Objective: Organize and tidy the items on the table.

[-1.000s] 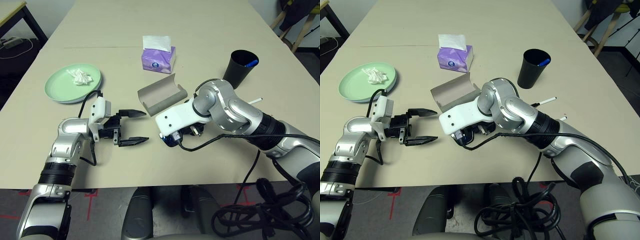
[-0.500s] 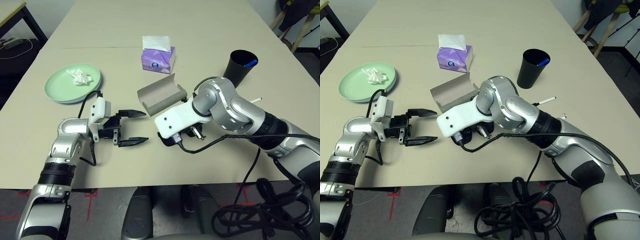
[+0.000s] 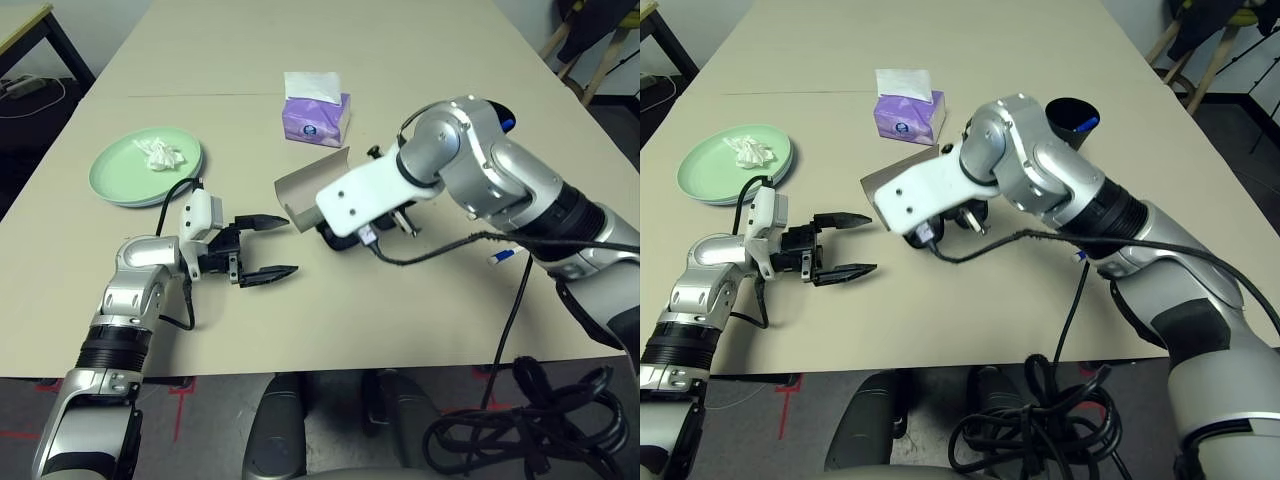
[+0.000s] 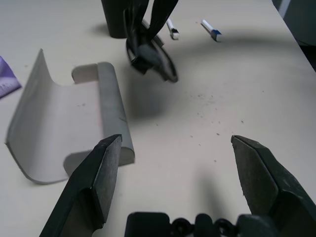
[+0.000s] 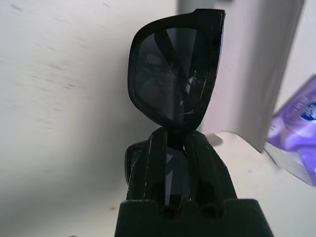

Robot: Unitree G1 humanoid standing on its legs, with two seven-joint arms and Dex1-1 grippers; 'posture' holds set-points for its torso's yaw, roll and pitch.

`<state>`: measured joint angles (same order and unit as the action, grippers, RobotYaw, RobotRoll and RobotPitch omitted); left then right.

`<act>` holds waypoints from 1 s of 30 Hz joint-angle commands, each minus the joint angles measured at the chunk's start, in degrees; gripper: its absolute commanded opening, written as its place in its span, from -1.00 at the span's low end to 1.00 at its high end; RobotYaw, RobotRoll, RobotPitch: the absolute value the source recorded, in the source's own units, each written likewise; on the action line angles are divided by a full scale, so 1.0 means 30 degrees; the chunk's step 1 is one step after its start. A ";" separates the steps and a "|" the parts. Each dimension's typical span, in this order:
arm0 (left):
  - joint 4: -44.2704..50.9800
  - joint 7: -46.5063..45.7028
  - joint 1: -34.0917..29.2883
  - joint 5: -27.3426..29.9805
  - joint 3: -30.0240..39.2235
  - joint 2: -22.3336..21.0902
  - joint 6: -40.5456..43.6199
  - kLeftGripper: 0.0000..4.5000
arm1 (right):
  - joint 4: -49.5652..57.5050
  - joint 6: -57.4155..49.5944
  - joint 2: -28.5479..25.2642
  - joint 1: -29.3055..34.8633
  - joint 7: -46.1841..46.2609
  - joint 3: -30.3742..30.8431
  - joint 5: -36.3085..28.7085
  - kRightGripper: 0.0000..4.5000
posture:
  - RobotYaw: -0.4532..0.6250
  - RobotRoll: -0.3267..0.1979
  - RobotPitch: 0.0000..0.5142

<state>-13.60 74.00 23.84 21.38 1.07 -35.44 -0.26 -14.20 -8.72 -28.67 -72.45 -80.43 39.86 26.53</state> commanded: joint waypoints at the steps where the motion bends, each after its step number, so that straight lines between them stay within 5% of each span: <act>1: 0.0981 -0.0837 -0.0583 -0.0107 0.0216 -0.0176 0.0351 1.00 | -0.2068 0.1697 0.0557 -0.0801 0.1354 -0.0029 0.0806 -0.79 | 0.22 0.25 -0.30; 30: 0.6387 -0.5624 -0.3532 -0.0078 0.0323 -0.0185 0.1945 1.00 | -1.0656 0.6765 0.4198 -0.2865 0.5952 -0.0094 0.3429 -0.79 | 0.44 0.25 -0.26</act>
<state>3.90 57.43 14.44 20.87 1.85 -35.99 5.05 -45.54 11.09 -16.61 -80.09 -62.95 39.85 36.34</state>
